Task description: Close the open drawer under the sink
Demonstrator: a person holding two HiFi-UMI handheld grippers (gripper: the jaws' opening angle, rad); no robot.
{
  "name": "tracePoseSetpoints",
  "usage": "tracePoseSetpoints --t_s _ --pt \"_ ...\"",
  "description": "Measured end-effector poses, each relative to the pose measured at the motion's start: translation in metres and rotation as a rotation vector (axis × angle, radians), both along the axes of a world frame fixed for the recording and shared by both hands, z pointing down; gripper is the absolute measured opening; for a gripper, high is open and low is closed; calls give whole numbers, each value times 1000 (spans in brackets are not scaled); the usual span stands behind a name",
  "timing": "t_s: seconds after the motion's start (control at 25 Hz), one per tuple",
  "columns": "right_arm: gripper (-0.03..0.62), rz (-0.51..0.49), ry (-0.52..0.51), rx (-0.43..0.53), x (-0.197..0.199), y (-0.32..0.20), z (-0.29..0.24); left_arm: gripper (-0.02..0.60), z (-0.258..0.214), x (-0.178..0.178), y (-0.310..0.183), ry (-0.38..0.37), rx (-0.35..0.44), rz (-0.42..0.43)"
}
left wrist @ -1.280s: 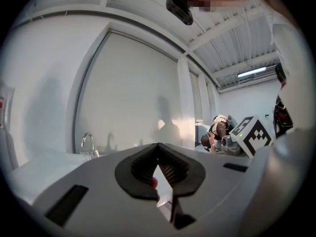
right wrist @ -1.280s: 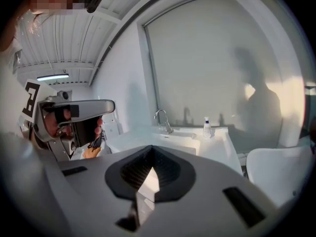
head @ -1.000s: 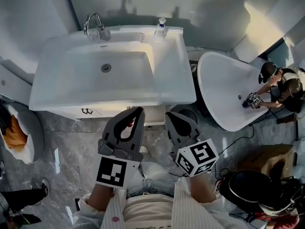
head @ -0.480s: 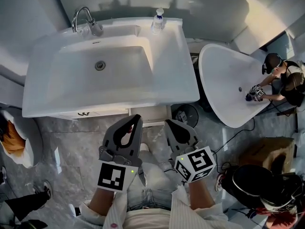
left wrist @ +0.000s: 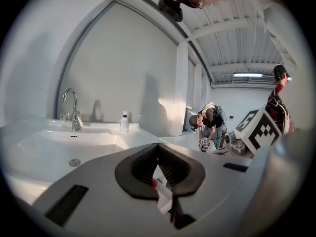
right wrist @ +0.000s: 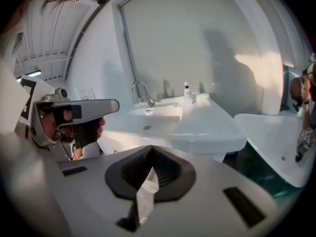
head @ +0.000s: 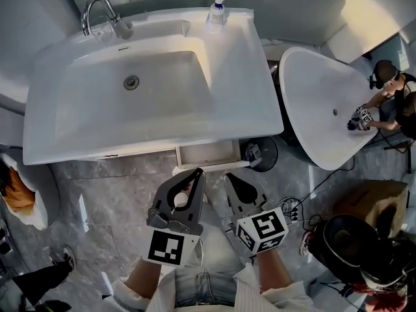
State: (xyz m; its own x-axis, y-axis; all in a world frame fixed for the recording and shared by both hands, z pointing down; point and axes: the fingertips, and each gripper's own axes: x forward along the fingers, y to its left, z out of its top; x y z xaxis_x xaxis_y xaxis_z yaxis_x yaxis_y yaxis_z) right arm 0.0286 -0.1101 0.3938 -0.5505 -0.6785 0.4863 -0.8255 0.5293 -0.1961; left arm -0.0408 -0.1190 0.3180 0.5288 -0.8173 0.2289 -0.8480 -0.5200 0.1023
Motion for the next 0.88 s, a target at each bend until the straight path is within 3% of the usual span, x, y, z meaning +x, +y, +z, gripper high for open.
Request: tracePoseSetpoints --t_s 0.44,0.88 --pt "9 4 15 -88 13 -8 81 15 98 13 1 -30 -157 -24" --pt "9 -34 58 -131 21 -15 155 15 184 19 2 -91 -258 -34"
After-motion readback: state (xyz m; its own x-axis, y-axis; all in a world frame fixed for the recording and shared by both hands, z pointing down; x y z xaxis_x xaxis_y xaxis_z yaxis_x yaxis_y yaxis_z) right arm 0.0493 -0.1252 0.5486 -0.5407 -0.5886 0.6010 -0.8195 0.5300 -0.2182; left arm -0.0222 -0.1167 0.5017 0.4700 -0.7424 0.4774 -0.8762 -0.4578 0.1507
